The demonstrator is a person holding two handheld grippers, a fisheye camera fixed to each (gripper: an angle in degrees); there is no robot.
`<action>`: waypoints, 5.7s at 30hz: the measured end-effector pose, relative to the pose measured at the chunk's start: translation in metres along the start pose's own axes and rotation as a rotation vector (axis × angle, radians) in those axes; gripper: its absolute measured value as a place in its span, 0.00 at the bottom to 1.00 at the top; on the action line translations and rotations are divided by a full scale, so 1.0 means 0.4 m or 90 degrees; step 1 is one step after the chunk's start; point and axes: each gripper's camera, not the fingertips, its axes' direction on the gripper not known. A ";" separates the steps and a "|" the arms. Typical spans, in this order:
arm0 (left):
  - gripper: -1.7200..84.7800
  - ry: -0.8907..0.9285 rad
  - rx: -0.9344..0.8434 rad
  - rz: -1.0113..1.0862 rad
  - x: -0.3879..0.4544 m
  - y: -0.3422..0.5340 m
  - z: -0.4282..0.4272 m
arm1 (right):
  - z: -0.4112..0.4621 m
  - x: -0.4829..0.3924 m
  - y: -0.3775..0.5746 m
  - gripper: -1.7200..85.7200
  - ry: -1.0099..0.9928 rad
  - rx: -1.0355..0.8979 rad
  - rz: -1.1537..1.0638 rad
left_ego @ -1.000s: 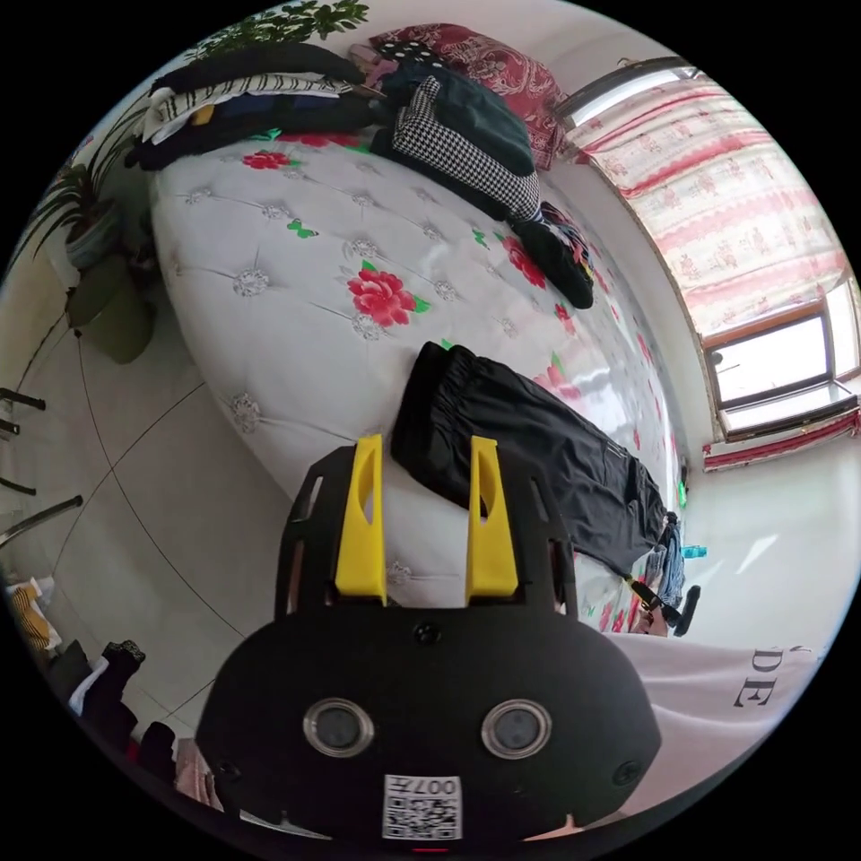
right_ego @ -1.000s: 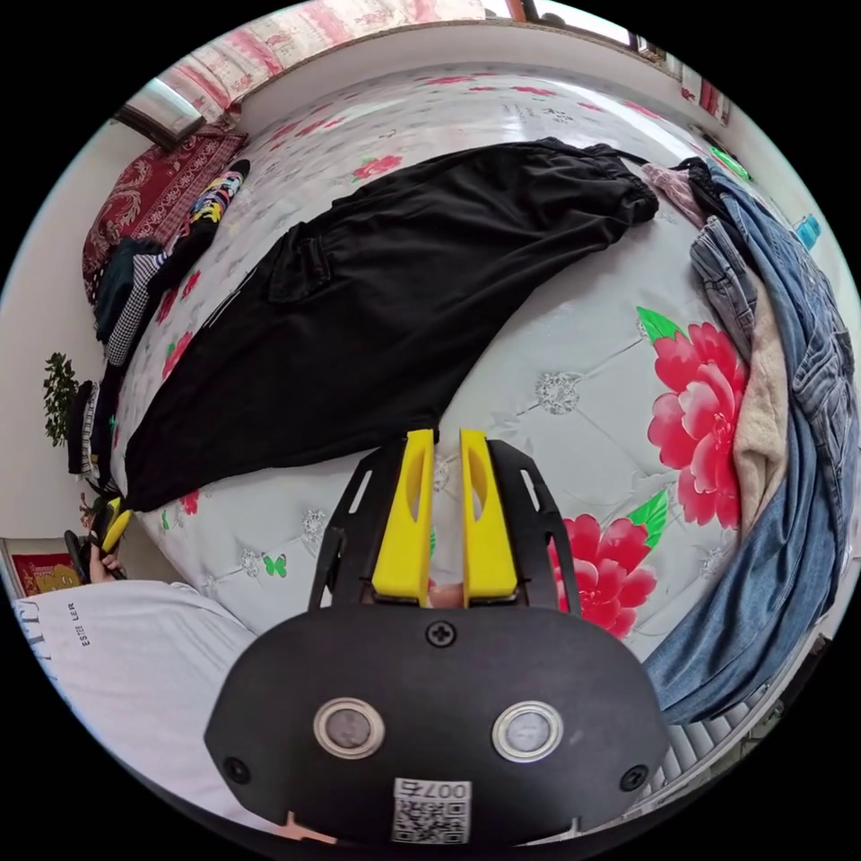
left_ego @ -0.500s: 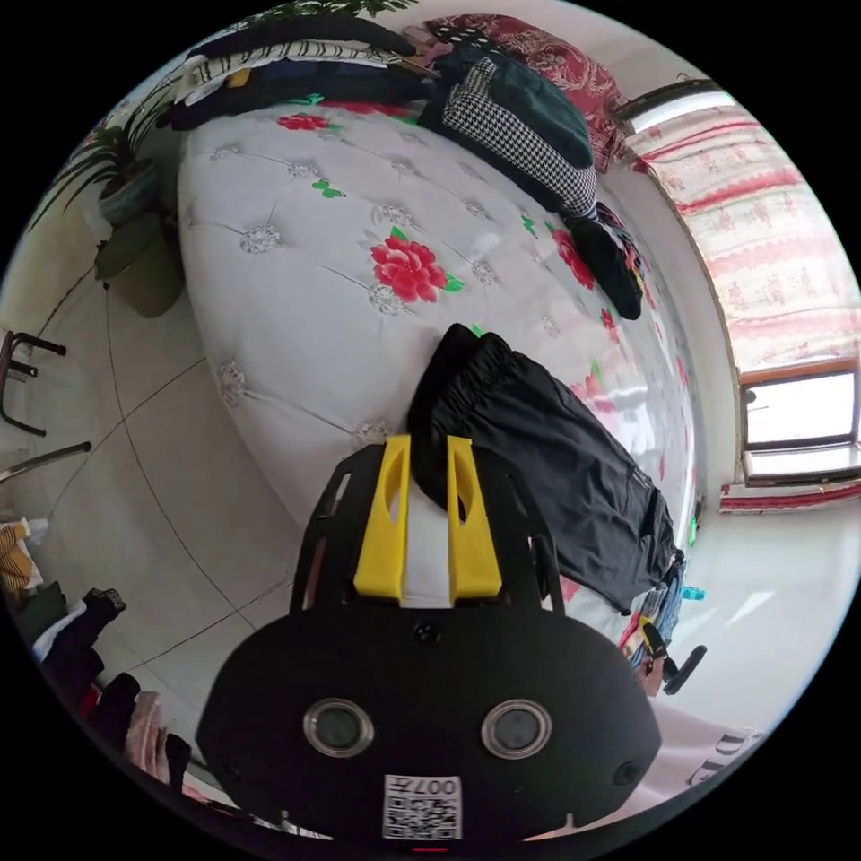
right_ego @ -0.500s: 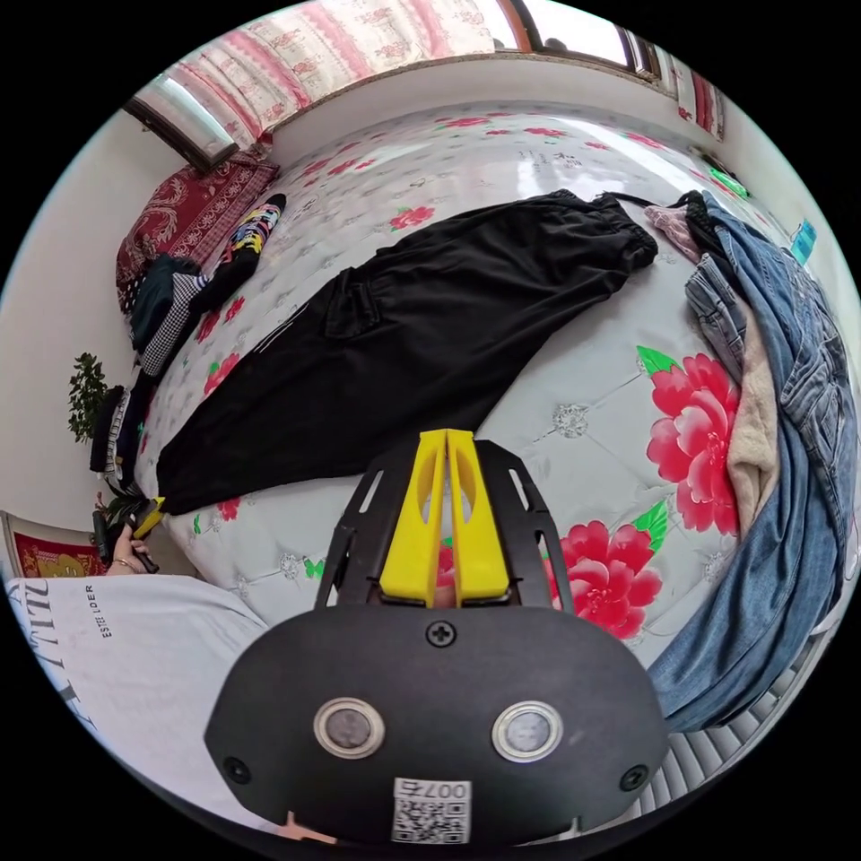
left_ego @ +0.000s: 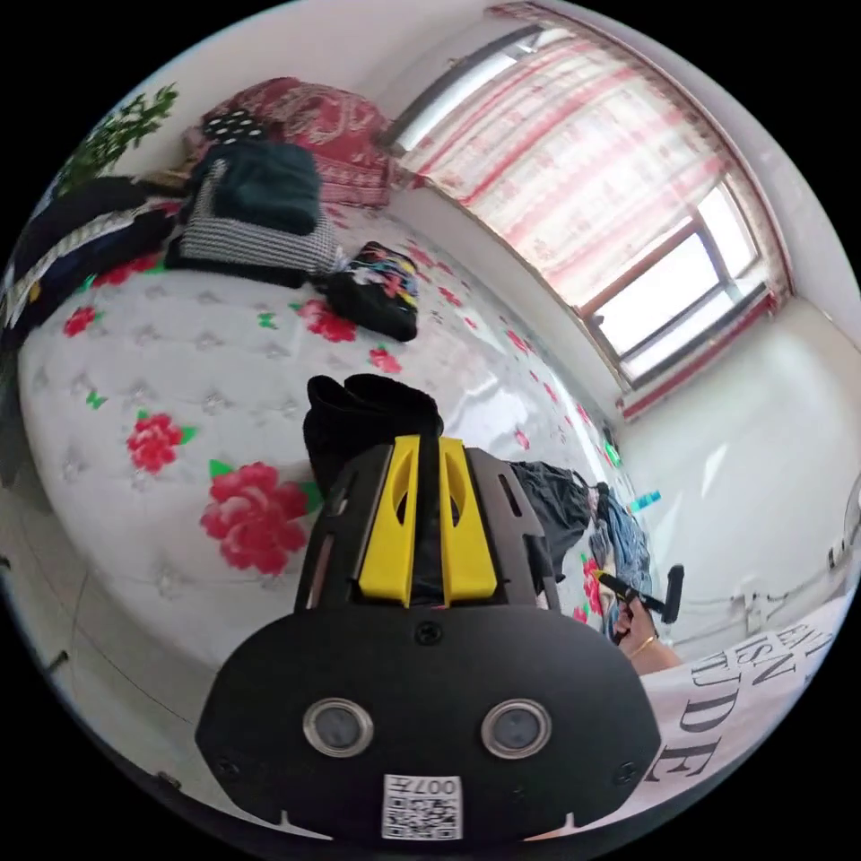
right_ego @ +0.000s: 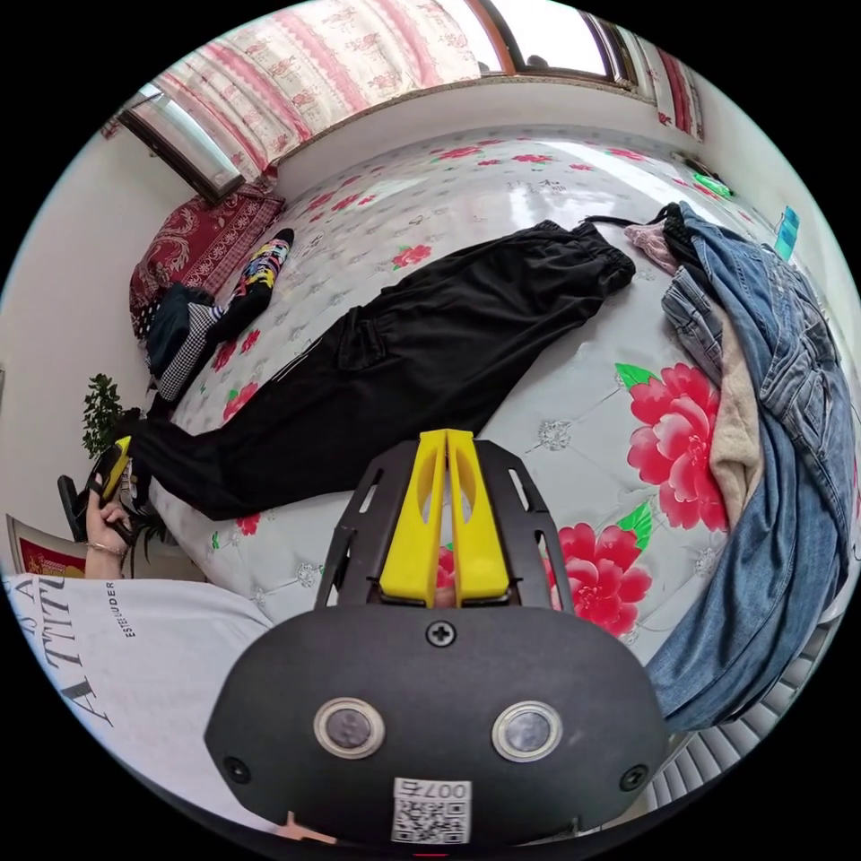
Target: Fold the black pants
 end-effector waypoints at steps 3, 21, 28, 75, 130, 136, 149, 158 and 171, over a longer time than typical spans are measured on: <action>0.07 0.045 -0.072 0.119 0.195 -0.013 0.202 | -0.014 0.027 0.001 0.02 -0.005 0.008 -0.003; 0.13 0.196 -0.186 0.168 0.536 0.054 0.787 | 0.000 0.318 0.014 0.03 -0.034 0.019 0.085; 0.17 0.170 -0.257 0.265 0.594 0.104 0.856 | 0.030 0.462 -0.104 0.08 -0.099 0.068 0.142; 0.19 0.229 -0.229 -0.197 -0.331 0.146 0.676 | 0.618 -0.479 -0.398 0.10 -0.206 -0.174 -0.249; 0.09 0.208 -0.230 -0.110 -0.437 0.004 0.093 | 0.548 -1.039 -0.529 0.02 -0.453 -0.265 -0.292; 0.09 0.233 -0.169 -0.089 -0.664 -0.305 0.011 | 0.584 -1.386 -0.736 0.02 -0.440 -0.247 -0.326; 0.09 0.128 0.089 0.044 -0.922 -1.143 -0.367 | 0.507 -2.241 -1.266 0.02 -0.434 -0.056 -0.503; 0.16 -0.095 -0.063 -0.145 -1.246 -1.038 -0.081 | 0.960 -2.179 -1.271 0.03 -0.317 -0.187 -0.316; 0.14 -0.108 -0.388 0.130 -0.668 -0.312 0.326 | 0.859 -1.431 -0.324 0.02 0.159 -0.437 -0.352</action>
